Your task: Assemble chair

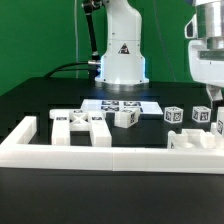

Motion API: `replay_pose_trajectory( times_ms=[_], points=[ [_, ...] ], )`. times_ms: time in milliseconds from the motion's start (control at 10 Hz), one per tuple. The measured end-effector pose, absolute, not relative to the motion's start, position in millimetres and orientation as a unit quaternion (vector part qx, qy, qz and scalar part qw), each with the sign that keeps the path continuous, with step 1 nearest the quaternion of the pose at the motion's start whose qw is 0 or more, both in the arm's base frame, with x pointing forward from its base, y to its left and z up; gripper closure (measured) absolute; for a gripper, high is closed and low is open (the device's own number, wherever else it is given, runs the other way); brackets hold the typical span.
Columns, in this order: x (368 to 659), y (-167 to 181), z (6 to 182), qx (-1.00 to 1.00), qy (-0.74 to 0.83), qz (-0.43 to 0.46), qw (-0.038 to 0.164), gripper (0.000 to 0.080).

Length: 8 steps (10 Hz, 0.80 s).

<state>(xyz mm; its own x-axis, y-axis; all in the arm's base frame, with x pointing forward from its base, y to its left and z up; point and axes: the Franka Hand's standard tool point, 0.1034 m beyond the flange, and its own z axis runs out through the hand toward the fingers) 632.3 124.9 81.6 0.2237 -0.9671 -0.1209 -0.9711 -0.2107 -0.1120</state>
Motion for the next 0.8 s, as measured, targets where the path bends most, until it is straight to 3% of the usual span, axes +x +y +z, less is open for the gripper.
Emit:
replay_pose_trajectory(
  times_ms=[700,800],
  points=[
    [632.6,124.3,79.6,-0.944,0.322,-0.016,0.069,0.015],
    [632.5,123.6,78.4,-0.964,0.258,-0.024,0.055,0.015]
  ],
)
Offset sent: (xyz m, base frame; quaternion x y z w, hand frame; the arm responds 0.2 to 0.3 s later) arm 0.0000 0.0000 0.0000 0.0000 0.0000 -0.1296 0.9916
